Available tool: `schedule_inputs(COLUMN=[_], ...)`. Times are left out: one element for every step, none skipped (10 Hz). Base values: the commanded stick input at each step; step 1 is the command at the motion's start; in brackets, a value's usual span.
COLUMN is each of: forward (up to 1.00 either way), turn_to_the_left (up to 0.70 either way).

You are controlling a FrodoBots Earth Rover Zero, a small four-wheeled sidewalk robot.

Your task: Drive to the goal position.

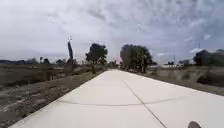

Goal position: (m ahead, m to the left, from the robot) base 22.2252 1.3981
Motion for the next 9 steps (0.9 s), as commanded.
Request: schedule_inputs(forward=[1.00, 1.00, 1.00, 1.00, 1.00, 1.00, 1.00, 1.00, 1.00], turn_to_the_left=[0.00, 0.00, 0.00, 0.00, 0.00, 0.00, 0.00, 0.00, 0.00])
